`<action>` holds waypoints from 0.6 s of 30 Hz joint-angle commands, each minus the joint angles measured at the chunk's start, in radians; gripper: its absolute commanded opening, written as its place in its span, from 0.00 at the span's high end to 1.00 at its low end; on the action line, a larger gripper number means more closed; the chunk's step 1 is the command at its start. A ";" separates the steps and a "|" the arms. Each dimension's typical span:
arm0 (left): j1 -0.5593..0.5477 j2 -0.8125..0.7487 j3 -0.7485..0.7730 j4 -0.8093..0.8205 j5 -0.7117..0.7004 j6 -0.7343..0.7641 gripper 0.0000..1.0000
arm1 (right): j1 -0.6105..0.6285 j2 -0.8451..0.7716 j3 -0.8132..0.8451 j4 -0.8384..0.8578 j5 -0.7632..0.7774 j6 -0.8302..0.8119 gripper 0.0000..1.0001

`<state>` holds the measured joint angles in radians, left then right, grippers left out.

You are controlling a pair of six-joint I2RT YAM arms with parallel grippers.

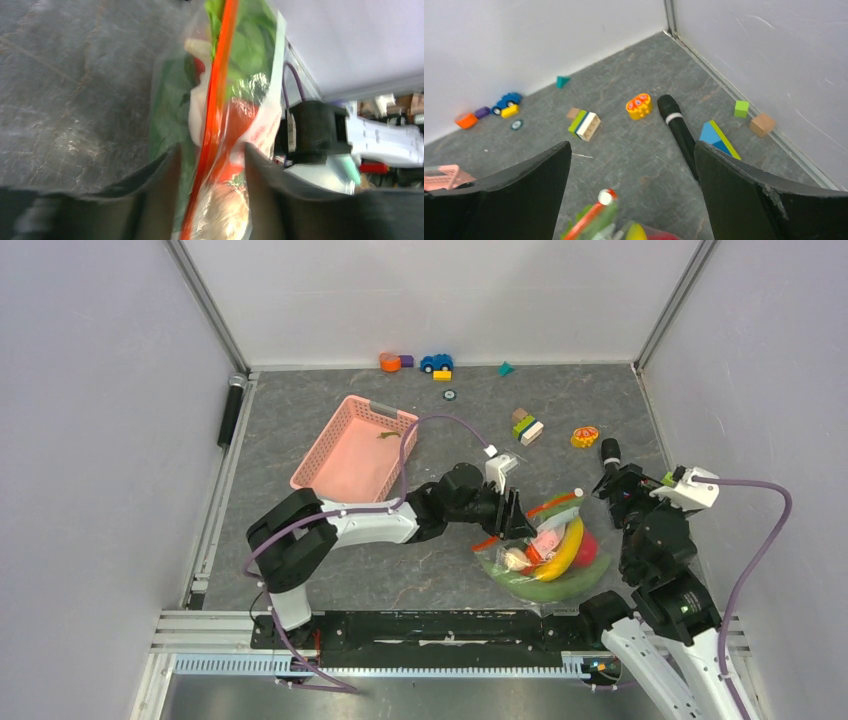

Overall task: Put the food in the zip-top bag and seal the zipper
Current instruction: Place the zipper food storage bag at the center of the board, then reset both arms

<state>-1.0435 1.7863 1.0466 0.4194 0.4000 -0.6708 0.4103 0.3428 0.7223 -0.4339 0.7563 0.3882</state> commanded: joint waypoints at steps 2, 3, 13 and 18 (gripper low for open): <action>0.009 -0.083 0.062 -0.205 -0.244 0.155 0.20 | 0.001 0.031 -0.054 -0.060 0.050 0.010 0.02; 0.009 -0.114 0.057 -0.233 -0.298 0.176 0.06 | -0.001 0.038 -0.061 -0.061 0.054 0.013 0.02; 0.009 -0.406 0.028 -0.584 -0.984 0.247 0.00 | 0.000 0.094 -0.097 -0.051 0.053 0.014 0.02; 0.011 -0.564 -0.018 -0.754 -1.274 0.172 0.00 | 0.000 0.101 -0.104 -0.058 0.084 0.041 0.02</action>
<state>-1.0378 1.3315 1.0630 -0.1501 -0.5293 -0.4728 0.4103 0.4385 0.6235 -0.5011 0.7921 0.3996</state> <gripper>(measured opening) 0.994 0.979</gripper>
